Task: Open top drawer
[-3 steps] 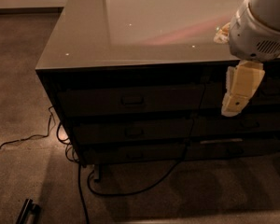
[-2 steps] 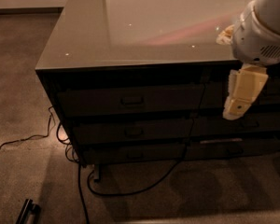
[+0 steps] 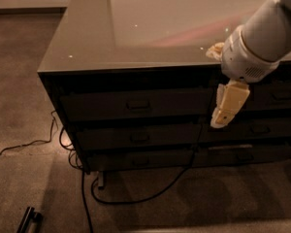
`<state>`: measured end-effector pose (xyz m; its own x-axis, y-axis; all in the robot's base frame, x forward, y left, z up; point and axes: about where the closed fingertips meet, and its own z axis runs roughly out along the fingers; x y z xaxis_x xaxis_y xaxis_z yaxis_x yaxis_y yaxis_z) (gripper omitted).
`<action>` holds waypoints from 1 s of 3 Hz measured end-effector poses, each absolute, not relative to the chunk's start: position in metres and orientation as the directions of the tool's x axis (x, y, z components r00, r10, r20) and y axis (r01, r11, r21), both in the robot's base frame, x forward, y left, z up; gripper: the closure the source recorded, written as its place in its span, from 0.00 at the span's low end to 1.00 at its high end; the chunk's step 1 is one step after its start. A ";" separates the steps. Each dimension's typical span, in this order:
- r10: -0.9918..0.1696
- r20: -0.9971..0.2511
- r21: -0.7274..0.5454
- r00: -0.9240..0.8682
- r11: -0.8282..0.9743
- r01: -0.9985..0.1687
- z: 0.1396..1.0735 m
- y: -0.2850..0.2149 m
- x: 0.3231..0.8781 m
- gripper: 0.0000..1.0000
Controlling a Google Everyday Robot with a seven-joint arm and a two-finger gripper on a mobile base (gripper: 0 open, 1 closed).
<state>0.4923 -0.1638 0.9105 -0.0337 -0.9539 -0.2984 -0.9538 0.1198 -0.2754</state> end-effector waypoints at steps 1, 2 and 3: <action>-0.950 -0.311 -0.277 0.009 0.082 -0.957 0.887 -0.147 0.513 0.00; -0.952 -0.299 -0.286 0.062 0.027 -0.958 0.874 -0.123 0.537 0.00; -0.962 -0.252 -0.277 0.107 -0.035 -0.960 0.851 -0.099 0.563 0.00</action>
Offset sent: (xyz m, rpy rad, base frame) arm 0.0766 0.0700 -0.0529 -0.0158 -0.0241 0.1665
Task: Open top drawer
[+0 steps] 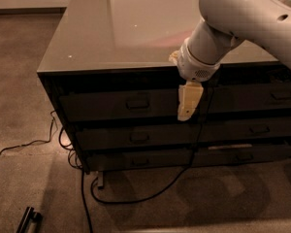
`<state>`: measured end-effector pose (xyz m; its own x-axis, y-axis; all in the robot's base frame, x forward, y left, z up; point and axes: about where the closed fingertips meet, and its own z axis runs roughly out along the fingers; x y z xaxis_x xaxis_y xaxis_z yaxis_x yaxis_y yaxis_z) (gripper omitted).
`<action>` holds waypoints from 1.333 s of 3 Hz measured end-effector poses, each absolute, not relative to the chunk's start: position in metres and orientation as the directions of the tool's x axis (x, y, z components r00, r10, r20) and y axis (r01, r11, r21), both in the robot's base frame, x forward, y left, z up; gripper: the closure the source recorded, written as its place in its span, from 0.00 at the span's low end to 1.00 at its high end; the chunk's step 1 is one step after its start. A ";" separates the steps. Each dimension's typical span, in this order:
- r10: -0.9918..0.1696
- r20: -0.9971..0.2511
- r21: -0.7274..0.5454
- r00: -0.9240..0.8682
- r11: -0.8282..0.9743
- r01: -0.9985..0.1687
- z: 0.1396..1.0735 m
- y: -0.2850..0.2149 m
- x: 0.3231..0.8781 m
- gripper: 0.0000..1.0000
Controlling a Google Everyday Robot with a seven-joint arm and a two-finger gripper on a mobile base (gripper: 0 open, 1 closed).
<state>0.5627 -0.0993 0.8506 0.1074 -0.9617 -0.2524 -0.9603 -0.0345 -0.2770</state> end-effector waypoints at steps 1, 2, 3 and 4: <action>-0.961 -0.254 -0.282 0.107 -0.032 -0.959 0.852 -0.100 0.560 0.00; -0.945 -0.312 -0.254 0.095 -0.014 -0.967 0.836 -0.103 0.563 0.00; -0.926 -0.368 -0.203 0.085 -0.009 -0.979 0.808 -0.101 0.576 0.00; -0.916 -0.390 -0.165 0.094 -0.032 -0.986 0.780 -0.094 0.591 0.00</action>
Offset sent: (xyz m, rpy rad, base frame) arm 0.0061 -0.0085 -0.0373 0.1495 0.0715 -0.0143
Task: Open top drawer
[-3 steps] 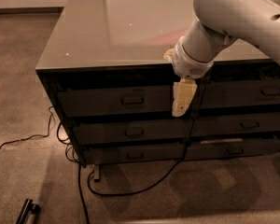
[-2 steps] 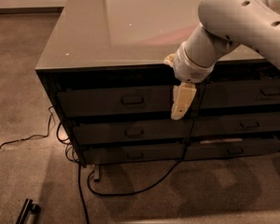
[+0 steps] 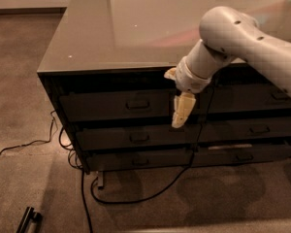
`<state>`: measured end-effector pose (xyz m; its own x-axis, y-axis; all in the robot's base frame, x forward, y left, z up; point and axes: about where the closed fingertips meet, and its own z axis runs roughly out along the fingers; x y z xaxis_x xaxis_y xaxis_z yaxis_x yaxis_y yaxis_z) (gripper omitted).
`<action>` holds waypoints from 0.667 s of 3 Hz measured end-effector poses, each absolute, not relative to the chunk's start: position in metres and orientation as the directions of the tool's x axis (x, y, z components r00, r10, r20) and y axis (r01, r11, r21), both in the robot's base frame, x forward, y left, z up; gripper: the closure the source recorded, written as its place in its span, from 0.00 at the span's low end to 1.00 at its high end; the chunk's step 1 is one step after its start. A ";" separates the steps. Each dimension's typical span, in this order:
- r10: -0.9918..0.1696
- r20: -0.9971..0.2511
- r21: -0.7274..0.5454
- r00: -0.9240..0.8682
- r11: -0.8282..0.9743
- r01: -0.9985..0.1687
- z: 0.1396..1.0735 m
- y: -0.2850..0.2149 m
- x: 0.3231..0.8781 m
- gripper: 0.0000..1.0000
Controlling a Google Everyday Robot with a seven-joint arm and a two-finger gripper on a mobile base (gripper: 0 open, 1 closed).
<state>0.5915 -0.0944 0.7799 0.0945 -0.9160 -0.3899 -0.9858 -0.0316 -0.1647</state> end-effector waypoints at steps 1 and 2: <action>-0.893 -0.432 -0.149 0.127 -0.068 -0.987 0.760 -0.080 0.612 0.00; -0.878 -0.454 -0.118 0.153 -0.111 -0.987 0.737 -0.063 0.624 0.00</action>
Offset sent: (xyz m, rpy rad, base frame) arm 0.0464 0.0487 -0.0613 0.0848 0.0786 0.1363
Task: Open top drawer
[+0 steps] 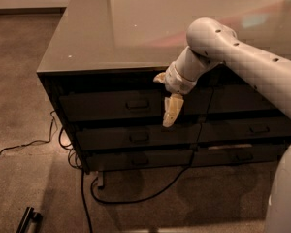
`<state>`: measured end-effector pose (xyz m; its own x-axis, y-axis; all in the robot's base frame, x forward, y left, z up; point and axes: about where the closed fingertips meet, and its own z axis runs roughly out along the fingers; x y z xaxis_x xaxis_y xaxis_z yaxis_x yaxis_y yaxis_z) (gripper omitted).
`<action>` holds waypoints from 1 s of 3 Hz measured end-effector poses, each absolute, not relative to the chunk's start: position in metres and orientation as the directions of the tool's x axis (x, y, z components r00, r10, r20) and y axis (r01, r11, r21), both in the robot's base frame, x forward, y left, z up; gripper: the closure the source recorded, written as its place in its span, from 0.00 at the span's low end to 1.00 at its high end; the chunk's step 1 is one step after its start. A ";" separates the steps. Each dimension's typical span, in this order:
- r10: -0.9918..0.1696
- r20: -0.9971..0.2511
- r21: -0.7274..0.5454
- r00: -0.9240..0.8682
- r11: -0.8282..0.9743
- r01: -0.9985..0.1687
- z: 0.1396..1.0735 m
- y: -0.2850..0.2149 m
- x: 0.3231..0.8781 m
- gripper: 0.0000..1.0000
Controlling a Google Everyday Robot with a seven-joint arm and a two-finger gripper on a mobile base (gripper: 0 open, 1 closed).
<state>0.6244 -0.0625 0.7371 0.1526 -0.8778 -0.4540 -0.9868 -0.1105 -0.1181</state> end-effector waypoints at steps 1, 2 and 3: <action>-0.872 -0.463 -0.118 0.162 -0.120 -0.986 0.737 -0.062 0.621 0.00; -0.858 -0.496 -0.097 0.131 -0.095 -0.991 0.720 -0.062 0.627 0.00; -0.853 -0.508 -0.087 0.118 -0.086 -0.993 0.706 -0.058 0.639 0.00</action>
Offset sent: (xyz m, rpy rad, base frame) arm 0.0155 -0.0044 -0.0410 0.1055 0.0589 -0.0562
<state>0.6389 -0.0582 0.7056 0.1180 -0.8529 -0.5085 -0.9925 -0.0856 -0.0869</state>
